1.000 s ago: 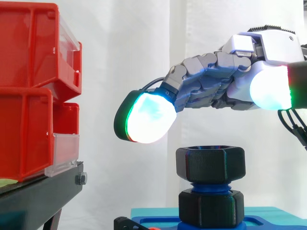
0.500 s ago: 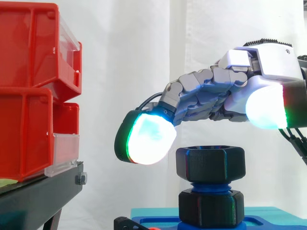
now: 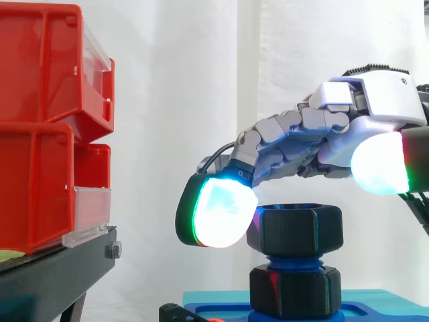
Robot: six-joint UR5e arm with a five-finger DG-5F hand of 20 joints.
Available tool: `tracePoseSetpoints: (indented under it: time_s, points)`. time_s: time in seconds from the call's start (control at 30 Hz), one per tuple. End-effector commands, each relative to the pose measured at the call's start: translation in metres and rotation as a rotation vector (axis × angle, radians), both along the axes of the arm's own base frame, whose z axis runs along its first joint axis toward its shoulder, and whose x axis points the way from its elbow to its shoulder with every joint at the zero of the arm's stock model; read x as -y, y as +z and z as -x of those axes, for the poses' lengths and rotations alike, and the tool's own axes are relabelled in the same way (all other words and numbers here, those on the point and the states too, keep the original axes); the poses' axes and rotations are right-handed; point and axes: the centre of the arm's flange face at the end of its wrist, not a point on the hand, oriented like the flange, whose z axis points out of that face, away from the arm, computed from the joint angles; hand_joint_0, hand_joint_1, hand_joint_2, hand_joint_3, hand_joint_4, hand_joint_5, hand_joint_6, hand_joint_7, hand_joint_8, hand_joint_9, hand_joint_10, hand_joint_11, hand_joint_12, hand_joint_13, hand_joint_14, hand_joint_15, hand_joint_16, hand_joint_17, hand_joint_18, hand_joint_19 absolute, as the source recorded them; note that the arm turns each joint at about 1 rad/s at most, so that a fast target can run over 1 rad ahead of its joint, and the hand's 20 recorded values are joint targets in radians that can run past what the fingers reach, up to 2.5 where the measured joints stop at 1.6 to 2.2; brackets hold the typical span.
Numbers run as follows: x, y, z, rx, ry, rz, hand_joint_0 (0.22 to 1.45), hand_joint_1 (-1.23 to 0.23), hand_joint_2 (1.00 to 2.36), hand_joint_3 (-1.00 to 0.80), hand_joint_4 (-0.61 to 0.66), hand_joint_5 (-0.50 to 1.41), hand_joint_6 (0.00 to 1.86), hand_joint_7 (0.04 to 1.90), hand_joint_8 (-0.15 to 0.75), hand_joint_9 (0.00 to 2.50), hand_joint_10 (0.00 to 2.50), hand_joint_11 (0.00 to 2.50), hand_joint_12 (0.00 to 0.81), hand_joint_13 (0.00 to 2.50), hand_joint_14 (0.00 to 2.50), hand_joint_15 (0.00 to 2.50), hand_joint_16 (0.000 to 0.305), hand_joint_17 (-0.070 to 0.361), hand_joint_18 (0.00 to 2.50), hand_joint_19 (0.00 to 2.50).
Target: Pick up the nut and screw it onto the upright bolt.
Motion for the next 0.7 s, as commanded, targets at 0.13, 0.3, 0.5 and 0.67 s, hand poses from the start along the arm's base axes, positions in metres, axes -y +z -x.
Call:
tracePoseSetpoints:
  time_s: [0.13, 0.3, 0.5, 0.67]
  points:
    - [0.002, -0.004, 0.001, 0.009, 0.008, -0.001, 0.47, -0.35, 1.00, -0.50, 0.23, -0.13, 0.50, 0.78, 0.308, 0.49, 0.00, 0.00, 0.387, 0.38, 0.00, 0.00, 0.057, 0.128, 0.05, 0.00]
    - [0.005, -0.005, 0.001, 0.013, 0.006, 0.001, 0.48, -0.36, 1.00, -0.50, 0.24, -0.12, 0.50, 0.83, 0.313, 0.52, 0.00, 0.00, 0.385, 0.42, 0.00, 0.00, 0.055, 0.125, 0.11, 0.00]
    - [0.008, -0.003, 0.002, 0.016, 0.014, 0.001, 0.49, -0.37, 1.00, -0.50, 0.25, -0.11, 0.50, 0.87, 0.319, 0.56, 0.00, 0.00, 0.381, 0.44, 0.00, 0.00, 0.054, 0.122, 0.17, 0.00]
    - [0.015, -0.002, 0.002, 0.033, 0.011, 0.002, 0.49, -0.37, 1.00, -0.50, 0.26, -0.10, 0.50, 0.91, 0.322, 0.59, 0.00, 0.00, 0.381, 0.48, 0.00, 0.00, 0.054, 0.121, 0.22, 0.00]
